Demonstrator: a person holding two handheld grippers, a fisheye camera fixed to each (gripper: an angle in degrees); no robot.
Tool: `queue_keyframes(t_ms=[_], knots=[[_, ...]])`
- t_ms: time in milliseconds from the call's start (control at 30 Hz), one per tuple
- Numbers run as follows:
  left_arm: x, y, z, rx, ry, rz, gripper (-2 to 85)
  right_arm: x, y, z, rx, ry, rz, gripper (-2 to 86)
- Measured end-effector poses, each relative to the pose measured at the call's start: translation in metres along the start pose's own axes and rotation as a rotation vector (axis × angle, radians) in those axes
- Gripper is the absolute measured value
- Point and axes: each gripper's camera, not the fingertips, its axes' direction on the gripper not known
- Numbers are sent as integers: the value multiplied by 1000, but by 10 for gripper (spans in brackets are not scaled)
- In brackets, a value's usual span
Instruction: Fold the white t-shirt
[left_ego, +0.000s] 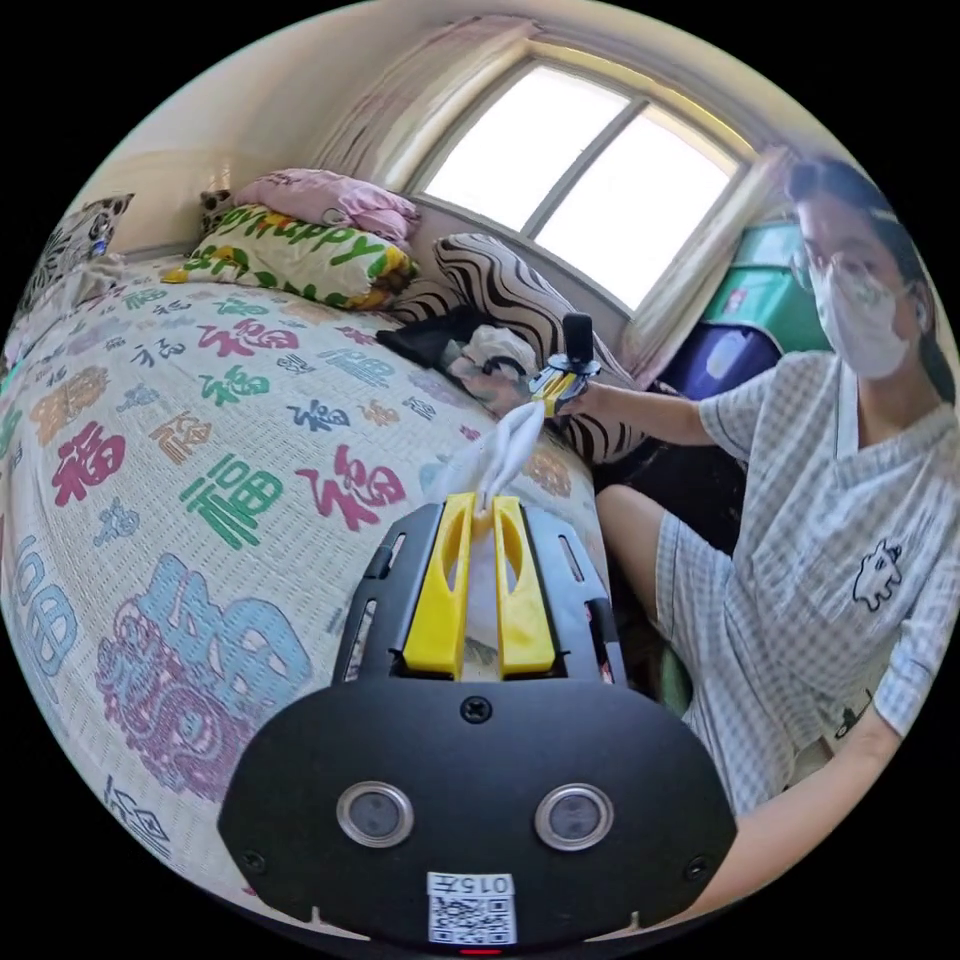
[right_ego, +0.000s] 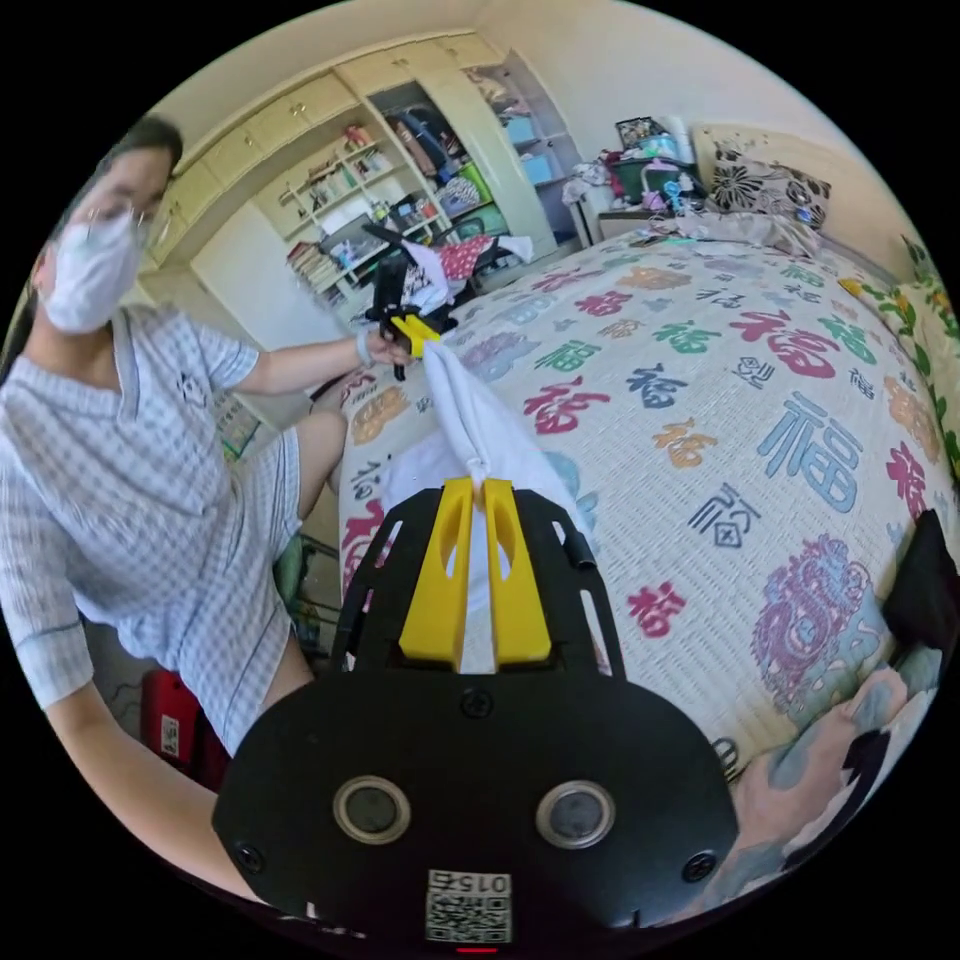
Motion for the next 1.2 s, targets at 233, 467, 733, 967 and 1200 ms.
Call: queue_keyframes(t_ms=[233, 467, 733, 967, 1200], knots=[[81, 46, 52, -164, -83, -2, 23, -82, 10, 63, -196, 115, -26, 10], [134, 55, 81, -249, -204, -9, 59, -118, -7, 91, -282, 211, 51, 34], [174, 60, 70, -255, -215, -104, 75, -158, -29, 76, -267, 324, 254, 54], [185, 45, 93, -237, -436, -175, 108, -216, -102, 119, -281, 298, 138, 83], [200, 57, 101, -191, -437, -233, 20, -241, -129, 161, -410, 365, 109, -1]])
